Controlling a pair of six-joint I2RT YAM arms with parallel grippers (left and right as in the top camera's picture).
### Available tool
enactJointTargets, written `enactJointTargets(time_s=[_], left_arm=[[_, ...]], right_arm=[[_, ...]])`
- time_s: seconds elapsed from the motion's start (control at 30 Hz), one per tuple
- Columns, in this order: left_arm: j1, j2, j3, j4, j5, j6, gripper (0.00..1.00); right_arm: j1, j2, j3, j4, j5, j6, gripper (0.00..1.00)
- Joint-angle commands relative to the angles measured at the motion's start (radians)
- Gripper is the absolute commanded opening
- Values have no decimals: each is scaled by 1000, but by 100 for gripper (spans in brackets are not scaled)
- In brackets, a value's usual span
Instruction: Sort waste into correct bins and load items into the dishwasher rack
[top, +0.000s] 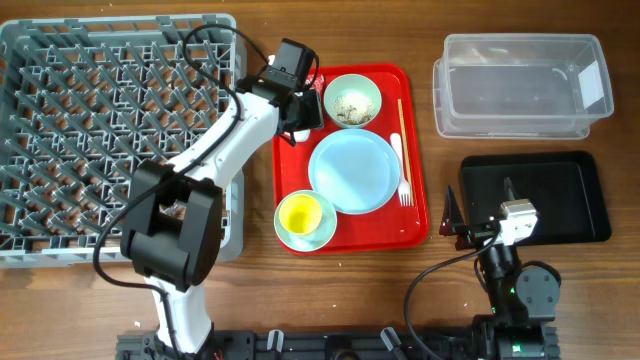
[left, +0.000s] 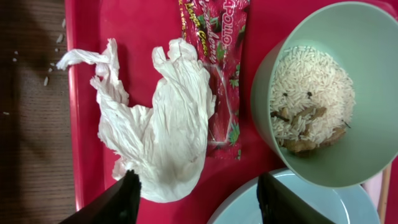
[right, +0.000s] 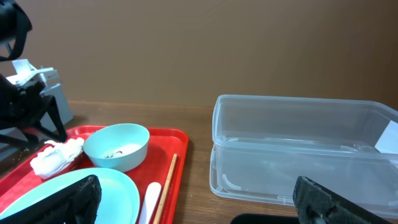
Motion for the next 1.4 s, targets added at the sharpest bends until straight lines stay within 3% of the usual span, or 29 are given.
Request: enactJointTargets(time_s=[0.0,0.07,0.13,0.17,0.37,0.4,0.43,0.6,0.77,0.83,0.93,1.07,1.2,1.27,1.37], left_arm=[[-5,17,3,11,-37,-6,61],[-4,17,3,11,-37,-6,61],[5,2,3,-3,-36,-6,50],[12,-21,3,-14,-32,-6,50],[111,-238,3,-104,-33,-6,62],[156,-283,3,-127,-33,-6,74],[190,-311,3,-146,-32,-7,100],[460,-443,3,-257,-32,-6,100],[655,-453,3,-358,-32,-6,100],[708,-453,3,-378,-19,-6,100],[763,-453,3,-385,-6,-6,100],[794,-453,3,-385,-6,-6,100],[793,-453,3,-385,-6,-6,100],[793,-453,3,-385,-6,-6,100],[793,-453,3,-385,-6,-6,100]], right_arm=[[1,-11,-1,3,9,-2,100],[1,-11,-1,3,9,-2,100],[1,-11,-1,3,9,-2,100],[1,-11,-1,3,9,-3,100],[1,-11,-1,3,9,-3,100],[1,-11,-1,3,9,-2,100],[1,-11,-1,3,9,-3,100],[1,-11,-1,3,9,-2,100],[1,-11,-1,56,21,-22,100],[1,-11,-1,119,-83,122,100],[1,-11,-1,143,-269,517,100],[1,-11,-1,184,-264,1109,100],[1,20,13,574,-221,1139,100],[1,63,83,578,-180,1125,100],[1,237,284,500,-224,910,100]])
